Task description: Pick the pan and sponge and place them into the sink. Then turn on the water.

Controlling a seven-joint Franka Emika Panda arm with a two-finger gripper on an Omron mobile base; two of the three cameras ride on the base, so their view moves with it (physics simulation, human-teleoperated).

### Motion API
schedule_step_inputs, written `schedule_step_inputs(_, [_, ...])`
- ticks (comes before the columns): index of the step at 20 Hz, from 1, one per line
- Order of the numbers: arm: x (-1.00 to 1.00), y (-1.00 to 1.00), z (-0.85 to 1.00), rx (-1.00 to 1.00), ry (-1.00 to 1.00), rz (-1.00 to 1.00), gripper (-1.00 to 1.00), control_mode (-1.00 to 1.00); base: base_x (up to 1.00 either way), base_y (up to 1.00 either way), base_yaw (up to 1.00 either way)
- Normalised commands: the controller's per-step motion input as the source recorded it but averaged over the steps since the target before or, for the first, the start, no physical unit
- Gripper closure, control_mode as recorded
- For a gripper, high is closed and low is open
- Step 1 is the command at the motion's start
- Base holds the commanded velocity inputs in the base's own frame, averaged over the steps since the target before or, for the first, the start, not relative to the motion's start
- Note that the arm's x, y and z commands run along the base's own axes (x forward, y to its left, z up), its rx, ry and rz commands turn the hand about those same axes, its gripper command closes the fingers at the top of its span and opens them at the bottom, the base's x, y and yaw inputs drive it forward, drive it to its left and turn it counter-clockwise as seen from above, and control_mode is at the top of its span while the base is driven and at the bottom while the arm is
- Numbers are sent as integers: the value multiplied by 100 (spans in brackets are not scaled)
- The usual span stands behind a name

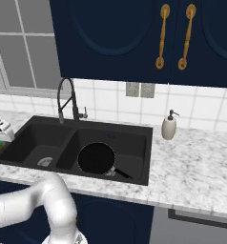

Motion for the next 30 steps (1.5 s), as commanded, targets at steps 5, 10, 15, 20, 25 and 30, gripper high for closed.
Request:
schedule_step_inputs(5, [-21, -100, 44, 12, 0, 1, 100, -100, 0, 0, 0])
schedule_step_inputs(10, [-9, -100, 33, 9, 0, 4, 100, -100, 0, 0, 0])
schedule_step_inputs(15, [-19, -100, 6, 2, 0, 6, 100, -100, 0, 0, 0])
schedule_step_inputs(20, [-10, -100, 0, 0, 0, 6, 100, -100, 0, 0, 0])
schedule_step_inputs(25, [0, -99, 0, 0, 0, 5, 100, -100, 0, 0, 0])
schedule_step_inputs(30, [19, -90, 0, 1, 0, 3, 100, -100, 0, 0, 0])
